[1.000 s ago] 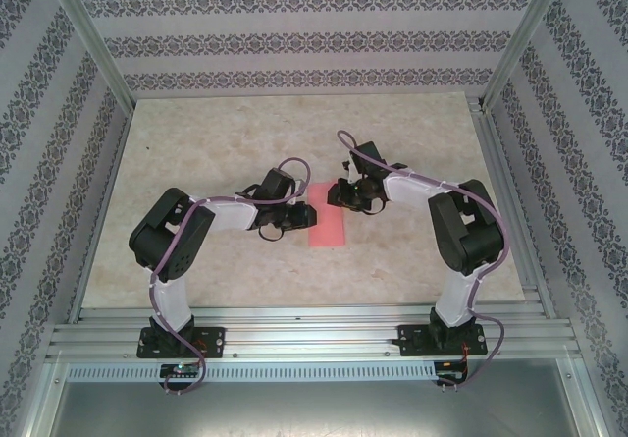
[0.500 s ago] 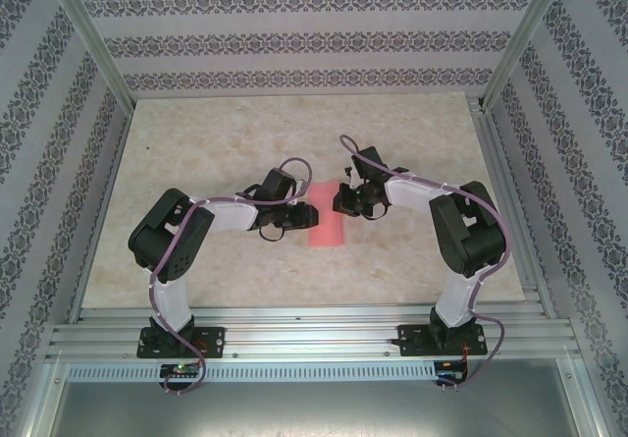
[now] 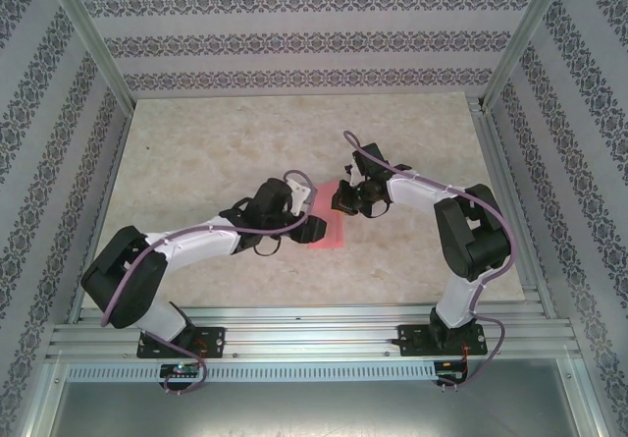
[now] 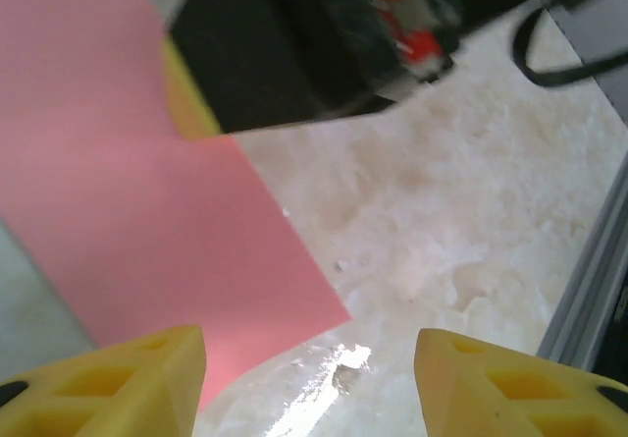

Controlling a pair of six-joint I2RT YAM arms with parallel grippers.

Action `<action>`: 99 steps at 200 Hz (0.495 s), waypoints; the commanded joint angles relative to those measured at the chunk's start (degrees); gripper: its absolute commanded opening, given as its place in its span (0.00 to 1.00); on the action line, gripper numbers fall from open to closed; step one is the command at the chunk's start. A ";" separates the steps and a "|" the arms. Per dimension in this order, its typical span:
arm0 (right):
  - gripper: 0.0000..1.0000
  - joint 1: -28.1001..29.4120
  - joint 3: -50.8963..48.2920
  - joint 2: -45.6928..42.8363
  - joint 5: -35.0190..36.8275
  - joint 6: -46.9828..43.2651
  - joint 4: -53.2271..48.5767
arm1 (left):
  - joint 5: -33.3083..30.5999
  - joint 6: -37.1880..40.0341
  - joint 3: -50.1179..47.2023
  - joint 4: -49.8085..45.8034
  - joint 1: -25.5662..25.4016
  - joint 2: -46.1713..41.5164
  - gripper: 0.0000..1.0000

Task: Fold a paper plane with a square sheet of paper (fold left side to right side)
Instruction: Fold the triangle a second time at the center of the table.

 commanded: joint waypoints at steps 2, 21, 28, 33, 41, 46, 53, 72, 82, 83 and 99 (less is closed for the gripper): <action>0.00 0.05 1.87 0.01 -1.10 1.10 -1.78 | -8.03 3.95 1.99 -3.37 -3.97 1.29 0.62; 0.00 0.05 2.14 0.18 -1.08 0.94 -2.14 | -12.69 4.03 4.53 -5.47 -6.87 4.15 0.62; 0.00 0.05 2.16 0.27 -1.12 0.90 -2.30 | -14.28 4.03 5.39 -6.15 -7.83 5.20 0.63; 0.00 0.05 2.31 0.32 -1.15 0.86 -2.45 | -15.43 3.97 6.05 -6.57 -8.39 6.04 0.63; 0.00 0.05 2.45 0.41 -1.00 0.70 -2.71 | -17.05 3.88 7.15 -7.55 -9.18 7.33 0.63; 0.00 0.05 2.41 0.48 -0.93 0.65 -2.88 | -18.13 3.83 7.87 -8.11 -9.55 8.13 0.63; 0.00 0.14 2.56 0.57 -0.94 0.53 -3.05 | -19.59 3.76 8.91 -9.14 -9.99 9.18 0.63; 0.01 0.14 2.60 0.62 -0.77 0.42 -3.16 | -23.25 3.87 11.24 -11.47 -11.05 11.47 0.63; 0.01 0.14 2.59 0.66 -0.64 0.35 -3.19 | -24.87 3.98 12.36 -12.61 -11.52 12.48 0.63; 0.00 0.14 2.59 0.66 -0.64 0.34 -3.20 | -25.03 4.06 12.46 -12.66 -11.58 12.55 0.63; 0.01 0.14 2.59 0.81 -0.64 0.29 -3.19 | -28.08 4.13 14.28 -14.77 -12.29 13.88 0.61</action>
